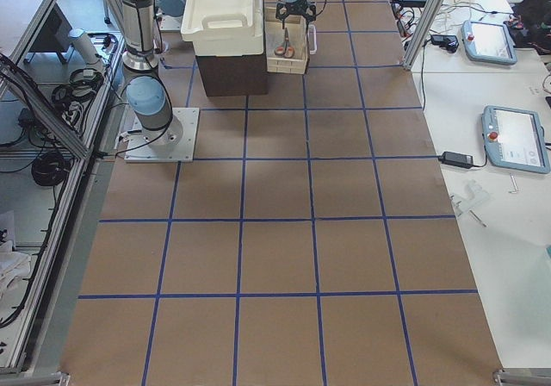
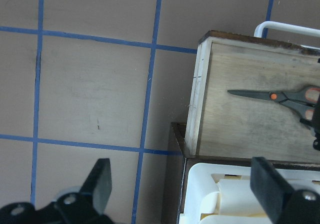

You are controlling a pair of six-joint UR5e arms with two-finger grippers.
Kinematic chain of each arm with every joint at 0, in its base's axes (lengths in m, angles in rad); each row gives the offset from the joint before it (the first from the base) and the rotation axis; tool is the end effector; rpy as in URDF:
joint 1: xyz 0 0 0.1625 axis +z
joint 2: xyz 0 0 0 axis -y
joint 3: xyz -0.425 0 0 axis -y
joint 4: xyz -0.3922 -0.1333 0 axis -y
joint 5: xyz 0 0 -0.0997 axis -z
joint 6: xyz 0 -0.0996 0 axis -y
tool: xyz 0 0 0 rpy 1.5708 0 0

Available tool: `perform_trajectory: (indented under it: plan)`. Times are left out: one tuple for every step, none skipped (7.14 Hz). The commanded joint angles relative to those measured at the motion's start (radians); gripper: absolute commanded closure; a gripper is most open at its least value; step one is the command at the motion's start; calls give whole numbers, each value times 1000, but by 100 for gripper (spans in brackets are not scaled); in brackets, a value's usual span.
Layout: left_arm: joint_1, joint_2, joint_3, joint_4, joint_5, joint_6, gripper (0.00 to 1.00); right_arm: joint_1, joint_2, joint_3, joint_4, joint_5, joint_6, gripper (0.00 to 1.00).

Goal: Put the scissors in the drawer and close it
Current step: 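Raise the right gripper away from the drawer while the left arm moves toward it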

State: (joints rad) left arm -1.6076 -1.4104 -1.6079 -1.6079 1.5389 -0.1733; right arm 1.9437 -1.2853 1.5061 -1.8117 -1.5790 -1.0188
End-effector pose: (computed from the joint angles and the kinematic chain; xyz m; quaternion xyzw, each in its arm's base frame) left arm -0.1522 -0.4239 0.5397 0.0674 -0.9967 0.0412 0.0204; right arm 0.3434 -0.5143 0.3868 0.6410 -0.7675 0.0082 0.0071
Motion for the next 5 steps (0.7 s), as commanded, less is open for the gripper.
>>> perform_trajectory:
  plan:
    - [1,-10,0,-3,3,0,0,-86,-51,-53,84,42,52,0]
    - [2,-10,0,-3,1,0,0,-145,-58,-53,103,40,54,0]
    - [2,-5,0,-1,0,0,0,-208,-101,-49,118,50,66,0]
    - [2,-1,0,-4,-2,2,0,-257,-123,-44,144,53,148,0]
    - [2,-13,0,-1,-11,-18,0,-293,-135,-40,159,50,240,0]
